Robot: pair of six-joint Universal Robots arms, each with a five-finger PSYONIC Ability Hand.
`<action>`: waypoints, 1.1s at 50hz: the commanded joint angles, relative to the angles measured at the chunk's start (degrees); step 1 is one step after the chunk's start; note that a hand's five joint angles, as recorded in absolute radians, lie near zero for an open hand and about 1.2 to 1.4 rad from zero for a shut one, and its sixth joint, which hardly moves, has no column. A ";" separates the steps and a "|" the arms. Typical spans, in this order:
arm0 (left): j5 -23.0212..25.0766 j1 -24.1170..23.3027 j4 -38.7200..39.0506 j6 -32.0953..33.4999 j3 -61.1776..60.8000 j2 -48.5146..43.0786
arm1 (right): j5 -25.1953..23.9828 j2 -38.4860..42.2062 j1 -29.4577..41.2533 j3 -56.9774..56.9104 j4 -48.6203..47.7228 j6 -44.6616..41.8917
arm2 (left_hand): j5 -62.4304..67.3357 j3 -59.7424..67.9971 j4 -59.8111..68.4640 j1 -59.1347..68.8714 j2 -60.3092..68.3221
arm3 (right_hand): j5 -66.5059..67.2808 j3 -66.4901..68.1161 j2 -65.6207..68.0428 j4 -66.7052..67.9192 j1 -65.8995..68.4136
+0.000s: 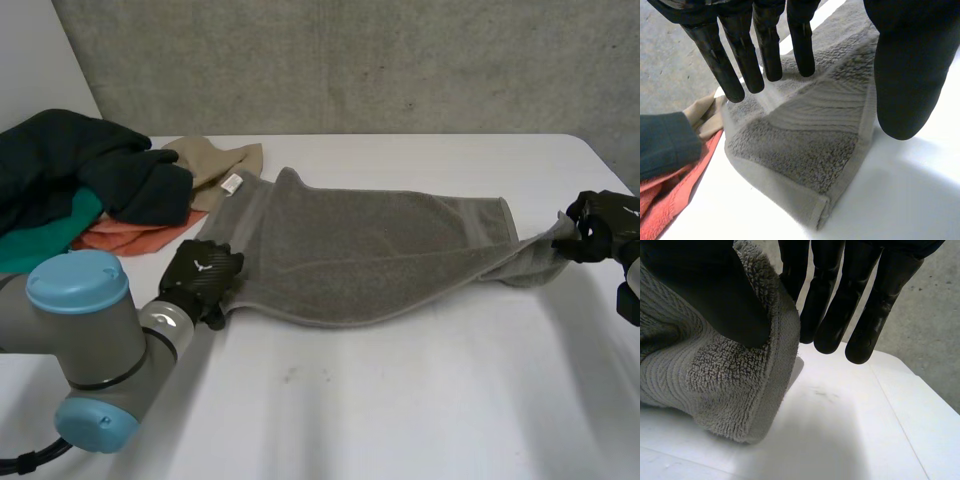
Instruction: Fold the laundry.
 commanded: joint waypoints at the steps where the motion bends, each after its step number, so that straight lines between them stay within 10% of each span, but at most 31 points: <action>1: 0.15 2.07 -1.65 -1.17 -0.12 0.66 | 0.91 0.29 0.03 -1.19 0.19 -0.63 | 1.36 0.58 1.27 0.37 0.80 | 13.65 12.03 12.91 12.02 23.65; 21: 0.23 -0.74 -1.91 -5.12 4.71 -2.94 | 1.08 0.64 0.47 -1.19 0.46 -1.16 | 5.55 4.78 5.47 4.56 5.00 | 13.65 12.03 12.91 12.02 23.65; 25: -0.12 -1.62 -2.00 -4.86 7.17 -4.96 | 0.99 0.55 0.55 -1.11 0.63 -1.34 | 18.98 18.20 18.89 17.99 18.42 | 13.65 12.03 12.91 12.02 23.65; 28: -0.82 -1.62 -2.26 -4.51 9.54 -6.81 | 0.91 0.20 0.55 -1.28 0.98 -2.30 | 51.88 51.11 51.80 50.90 51.33 | 13.65 12.03 12.91 12.02 23.65; 44: -4.25 -1.00 -20.70 4.45 -2.76 24.47 | -1.12 -14.74 0.20 -3.74 32.69 -50.27 | 53.48 52.71 53.39 52.49 52.93 | 13.65 12.03 12.91 12.02 23.65; 55: -2.05 -0.30 -28.81 13.77 5.14 10.70 | 0.64 -5.35 3.18 -5.93 37.38 -56.01 | 53.48 52.71 53.39 52.49 52.93 | 13.65 12.03 12.91 12.02 23.65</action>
